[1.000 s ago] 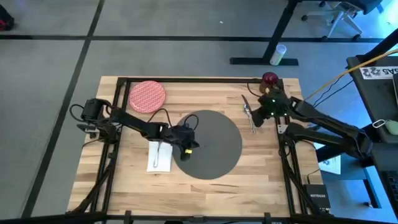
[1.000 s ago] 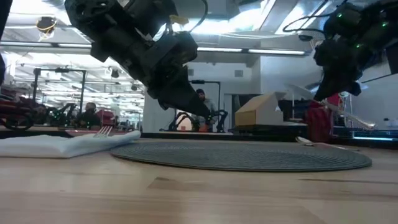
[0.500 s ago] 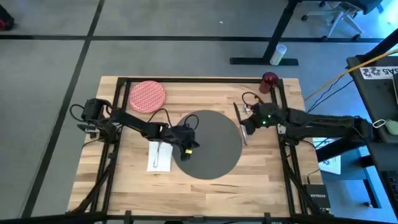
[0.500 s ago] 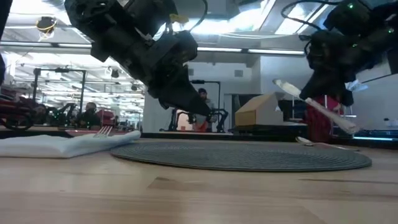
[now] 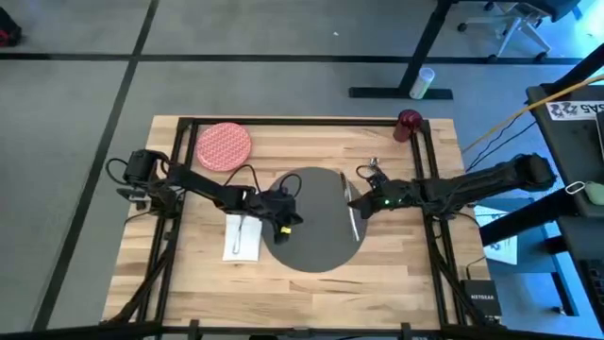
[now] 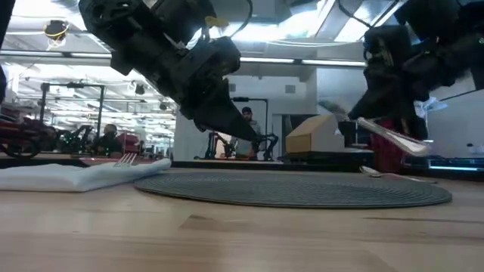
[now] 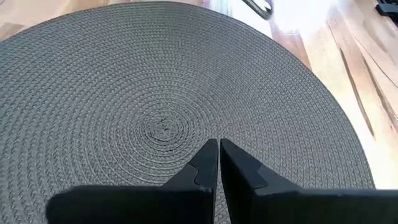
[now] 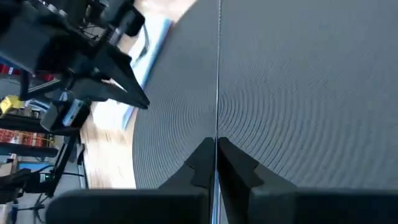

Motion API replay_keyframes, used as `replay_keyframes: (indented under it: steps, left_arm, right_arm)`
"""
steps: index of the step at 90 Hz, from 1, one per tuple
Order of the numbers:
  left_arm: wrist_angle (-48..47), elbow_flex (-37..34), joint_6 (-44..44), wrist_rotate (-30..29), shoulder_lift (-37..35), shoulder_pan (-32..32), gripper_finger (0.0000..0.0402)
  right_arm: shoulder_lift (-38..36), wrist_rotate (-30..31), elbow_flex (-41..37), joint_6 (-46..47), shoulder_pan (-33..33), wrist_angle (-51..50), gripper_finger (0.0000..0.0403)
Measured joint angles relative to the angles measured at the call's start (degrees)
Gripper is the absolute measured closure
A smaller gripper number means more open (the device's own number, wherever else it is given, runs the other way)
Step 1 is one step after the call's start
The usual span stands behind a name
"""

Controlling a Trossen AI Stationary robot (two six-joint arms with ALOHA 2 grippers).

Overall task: Set table place
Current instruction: Put the silver table knife on the gray placemat

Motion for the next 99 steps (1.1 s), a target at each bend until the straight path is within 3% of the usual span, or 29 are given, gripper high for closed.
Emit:
replay_keyframes:
  steps: [19, 36, 79, 99]
  left_arm:
    - [0.0, 0.0, 0.0, 0.0, 0.0, 0.0, 0.0402]
    - [-0.1, 0.0, 0.0, 0.0, 0.0, 0.0, 0.0402]
    - [-0.2, 0.0, 0.0, 0.0, 0.0, 0.0, 0.0402]
    - [-0.2, 0.0, 0.0, 0.0, 0.0, 0.0, 0.0402]
  right_arm:
    - [10.9, 1.4, 0.0, 2.0, 2.0, 15.5, 0.0403]
    - [17.8, 0.9, 0.0, 2.7, 1.8, 17.2, 0.0403]
    - [18.8, 4.7, 0.0, 2.9, 1.8, 14.7, 0.0401]
    - [18.8, 5.5, 0.1, 2.9, 1.8, 11.9, 0.0379]
